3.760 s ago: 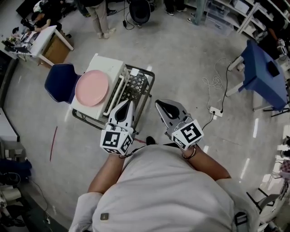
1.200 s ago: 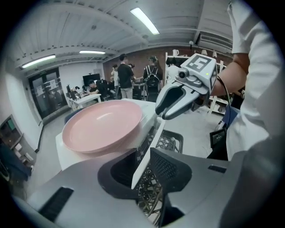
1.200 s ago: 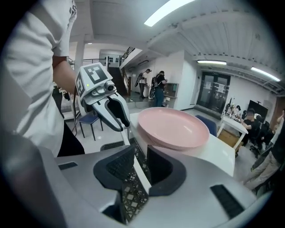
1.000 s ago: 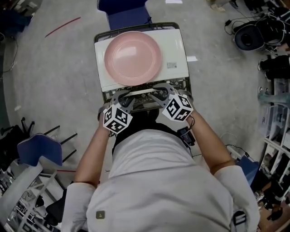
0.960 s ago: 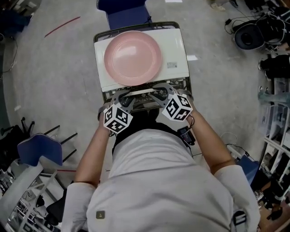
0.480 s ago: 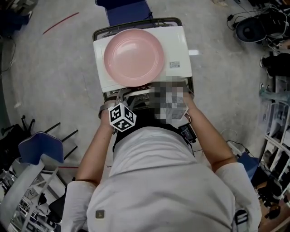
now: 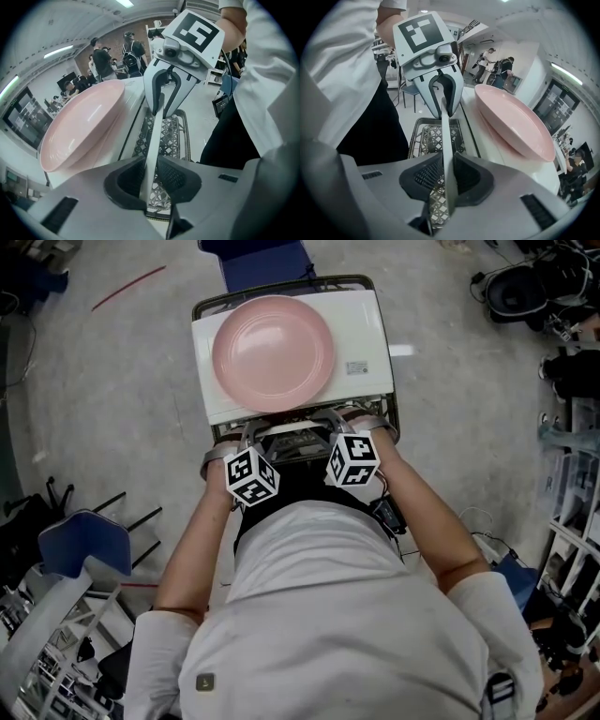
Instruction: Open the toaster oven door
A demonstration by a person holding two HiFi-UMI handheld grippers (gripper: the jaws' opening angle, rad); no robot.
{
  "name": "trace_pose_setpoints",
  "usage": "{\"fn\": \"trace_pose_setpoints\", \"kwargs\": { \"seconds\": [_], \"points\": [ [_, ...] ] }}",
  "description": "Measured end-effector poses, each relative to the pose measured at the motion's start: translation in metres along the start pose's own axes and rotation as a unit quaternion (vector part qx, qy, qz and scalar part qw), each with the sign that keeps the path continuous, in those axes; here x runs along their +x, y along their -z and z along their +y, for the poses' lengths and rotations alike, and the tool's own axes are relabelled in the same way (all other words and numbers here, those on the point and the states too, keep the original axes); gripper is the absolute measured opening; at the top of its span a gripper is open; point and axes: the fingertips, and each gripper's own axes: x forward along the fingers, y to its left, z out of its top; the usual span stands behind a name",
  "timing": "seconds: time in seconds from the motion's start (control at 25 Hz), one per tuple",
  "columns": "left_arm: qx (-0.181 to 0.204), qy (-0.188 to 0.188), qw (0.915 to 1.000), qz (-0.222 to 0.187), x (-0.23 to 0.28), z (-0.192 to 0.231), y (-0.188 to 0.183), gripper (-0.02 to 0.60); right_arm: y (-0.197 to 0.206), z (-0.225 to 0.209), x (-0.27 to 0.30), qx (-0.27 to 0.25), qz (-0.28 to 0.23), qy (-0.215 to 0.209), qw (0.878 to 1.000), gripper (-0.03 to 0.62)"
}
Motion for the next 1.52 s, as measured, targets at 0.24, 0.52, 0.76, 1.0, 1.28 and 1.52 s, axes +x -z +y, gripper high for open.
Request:
{"fn": "trace_pose_setpoints", "kwargs": {
  "seconds": [0.24, 0.52, 0.76, 1.0, 1.28, 1.52],
  "points": [
    [0.006, -0.013, 0.9998, 0.011, 0.006, -0.013, 0.009, 0.095, 0.003, 0.016, 0.008, -0.018, 0.011, 0.0, 1.0, 0.078],
    [0.003, -0.04, 0.9988, 0.027, 0.006, -0.041, 0.015, 0.095, 0.008, 0.044, 0.007, -0.039, 0.022, 0.012, 0.999, 0.077],
    [0.003, -0.069, 0.9971, 0.033, 0.012, -0.065, 0.023, 0.098, 0.014, 0.069, 0.012, -0.055, 0.029, 0.024, 0.998, 0.077],
    [0.013, -0.082, 0.996, 0.035, 0.02, -0.076, 0.027, 0.097, 0.021, 0.08, 0.018, -0.055, 0.04, 0.04, 0.997, 0.077],
    [0.042, -0.095, 0.9942, 0.029, 0.021, -0.077, 0.033, 0.091, 0.018, 0.082, 0.024, -0.059, 0.047, 0.055, 0.996, 0.075],
    [0.059, -0.1, 0.9931, 0.018, 0.023, -0.083, 0.035, 0.089, 0.019, 0.087, 0.025, -0.067, 0.059, 0.078, 0.993, 0.074]
  ]
}}
